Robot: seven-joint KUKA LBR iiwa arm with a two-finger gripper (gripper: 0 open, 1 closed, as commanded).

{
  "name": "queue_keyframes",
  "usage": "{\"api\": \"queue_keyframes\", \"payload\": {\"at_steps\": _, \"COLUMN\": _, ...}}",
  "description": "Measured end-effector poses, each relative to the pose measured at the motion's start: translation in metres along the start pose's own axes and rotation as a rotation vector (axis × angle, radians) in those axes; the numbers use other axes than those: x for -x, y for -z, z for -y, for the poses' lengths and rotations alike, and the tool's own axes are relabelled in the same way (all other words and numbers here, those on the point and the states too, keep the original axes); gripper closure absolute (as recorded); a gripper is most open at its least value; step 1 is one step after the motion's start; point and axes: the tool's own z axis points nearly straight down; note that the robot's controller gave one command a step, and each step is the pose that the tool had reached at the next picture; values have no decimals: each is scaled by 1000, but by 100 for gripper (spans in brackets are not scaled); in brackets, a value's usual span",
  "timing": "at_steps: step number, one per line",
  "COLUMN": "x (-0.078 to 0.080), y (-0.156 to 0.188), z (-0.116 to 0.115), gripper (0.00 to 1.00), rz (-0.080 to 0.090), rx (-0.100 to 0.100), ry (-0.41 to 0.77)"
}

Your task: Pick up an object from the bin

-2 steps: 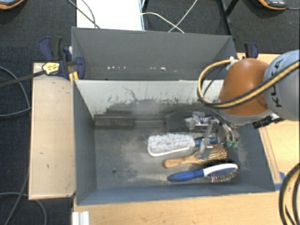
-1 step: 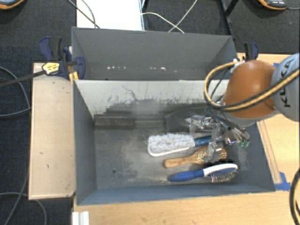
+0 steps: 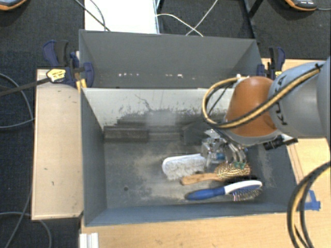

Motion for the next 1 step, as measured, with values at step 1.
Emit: {"api": "queue_keyframes", "payload": {"at_steps": 1, "x": 0, "y": 0, "z": 0, "gripper": 100, "rz": 0, "rx": 0, "ry": 1}}
